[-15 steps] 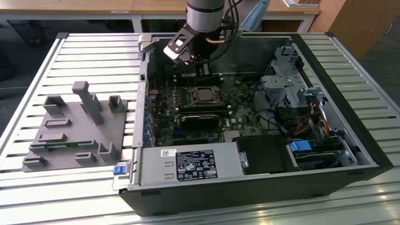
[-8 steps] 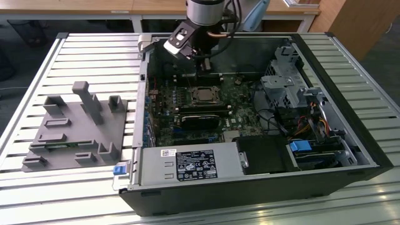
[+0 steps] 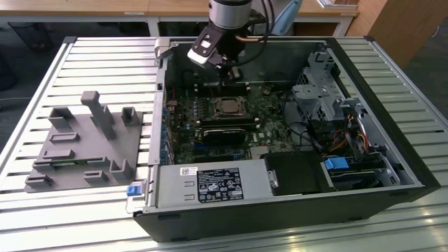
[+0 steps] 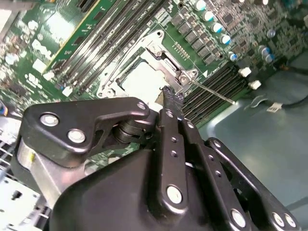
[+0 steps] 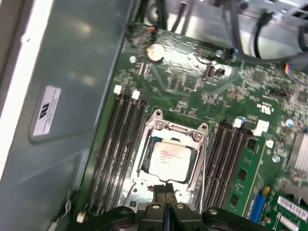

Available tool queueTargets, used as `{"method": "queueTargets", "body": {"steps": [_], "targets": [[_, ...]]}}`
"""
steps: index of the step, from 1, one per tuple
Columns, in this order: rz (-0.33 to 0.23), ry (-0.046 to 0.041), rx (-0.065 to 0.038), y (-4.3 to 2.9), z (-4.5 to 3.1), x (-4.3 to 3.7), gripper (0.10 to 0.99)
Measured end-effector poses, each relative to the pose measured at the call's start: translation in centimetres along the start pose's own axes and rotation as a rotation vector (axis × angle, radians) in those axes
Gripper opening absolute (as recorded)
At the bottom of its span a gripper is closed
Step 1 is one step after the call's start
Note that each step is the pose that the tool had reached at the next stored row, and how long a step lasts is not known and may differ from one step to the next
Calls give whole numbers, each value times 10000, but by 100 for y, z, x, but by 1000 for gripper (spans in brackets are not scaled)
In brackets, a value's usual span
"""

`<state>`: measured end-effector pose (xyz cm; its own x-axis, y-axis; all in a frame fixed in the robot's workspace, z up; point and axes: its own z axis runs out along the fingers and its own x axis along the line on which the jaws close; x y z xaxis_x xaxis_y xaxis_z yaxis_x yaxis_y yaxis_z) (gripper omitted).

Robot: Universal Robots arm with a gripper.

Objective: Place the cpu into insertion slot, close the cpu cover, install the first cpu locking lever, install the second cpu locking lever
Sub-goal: 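Install the first cpu locking lever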

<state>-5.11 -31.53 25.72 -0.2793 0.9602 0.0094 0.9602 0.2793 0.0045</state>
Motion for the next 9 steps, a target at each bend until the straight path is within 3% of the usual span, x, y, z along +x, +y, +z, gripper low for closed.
{"method": "queueTargets", "body": {"steps": [9], "targets": [[-1533, 7, 14, 0, 0, 0, 106]]}}
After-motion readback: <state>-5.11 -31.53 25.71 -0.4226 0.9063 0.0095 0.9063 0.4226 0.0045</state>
